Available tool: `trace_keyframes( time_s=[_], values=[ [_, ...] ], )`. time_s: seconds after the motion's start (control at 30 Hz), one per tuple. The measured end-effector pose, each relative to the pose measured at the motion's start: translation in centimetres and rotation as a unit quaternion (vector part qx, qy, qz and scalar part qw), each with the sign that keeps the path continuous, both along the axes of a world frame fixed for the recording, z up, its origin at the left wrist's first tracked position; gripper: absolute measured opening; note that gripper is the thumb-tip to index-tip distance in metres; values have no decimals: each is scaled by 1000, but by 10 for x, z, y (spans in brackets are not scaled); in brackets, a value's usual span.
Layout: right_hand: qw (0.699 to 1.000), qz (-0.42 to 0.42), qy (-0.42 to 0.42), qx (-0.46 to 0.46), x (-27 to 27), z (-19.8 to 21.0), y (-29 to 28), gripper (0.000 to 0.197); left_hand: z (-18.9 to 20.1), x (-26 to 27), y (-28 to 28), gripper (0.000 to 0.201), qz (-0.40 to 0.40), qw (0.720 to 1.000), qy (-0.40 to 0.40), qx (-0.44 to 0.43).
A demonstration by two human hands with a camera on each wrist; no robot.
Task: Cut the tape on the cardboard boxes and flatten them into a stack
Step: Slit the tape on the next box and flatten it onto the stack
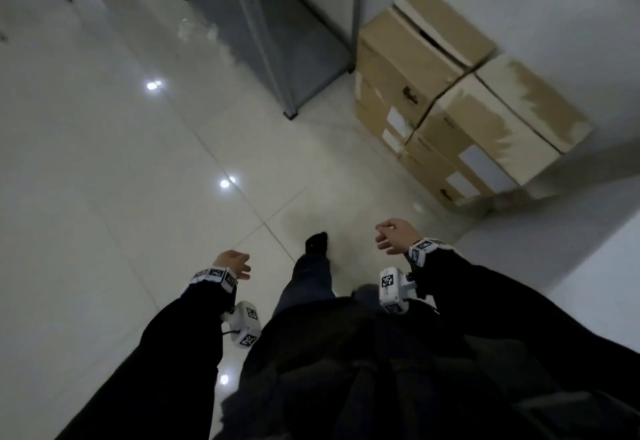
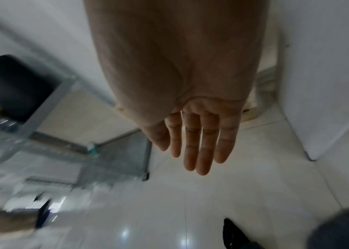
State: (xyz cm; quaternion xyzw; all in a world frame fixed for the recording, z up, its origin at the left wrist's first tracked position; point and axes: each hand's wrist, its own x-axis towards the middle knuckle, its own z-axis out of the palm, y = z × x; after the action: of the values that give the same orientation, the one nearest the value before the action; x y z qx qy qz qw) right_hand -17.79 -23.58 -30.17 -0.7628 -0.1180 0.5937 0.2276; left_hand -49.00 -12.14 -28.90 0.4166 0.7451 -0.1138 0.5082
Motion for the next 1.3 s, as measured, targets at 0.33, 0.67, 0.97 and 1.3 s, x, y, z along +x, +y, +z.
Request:
trace_keyframes(
  time_s=[0.33,0.67,0.97,1.3],
  values=[
    [930,-358,9,-84,103,-37,-36,13,-23,215,149,8,-241,970,-39,6],
    [871,-449,-160,-117,280,-79,-49,37,-51,507,150,17,-444,881,-146,76],
    [825,-542,-160,-21,410,-151,-3,63,-121,676,151,43,-496,840,-141,169],
    [812,-524,-253,-53,411,-178,-11,46,-167,704,159,65,-479,874,-34,79]
  ],
)
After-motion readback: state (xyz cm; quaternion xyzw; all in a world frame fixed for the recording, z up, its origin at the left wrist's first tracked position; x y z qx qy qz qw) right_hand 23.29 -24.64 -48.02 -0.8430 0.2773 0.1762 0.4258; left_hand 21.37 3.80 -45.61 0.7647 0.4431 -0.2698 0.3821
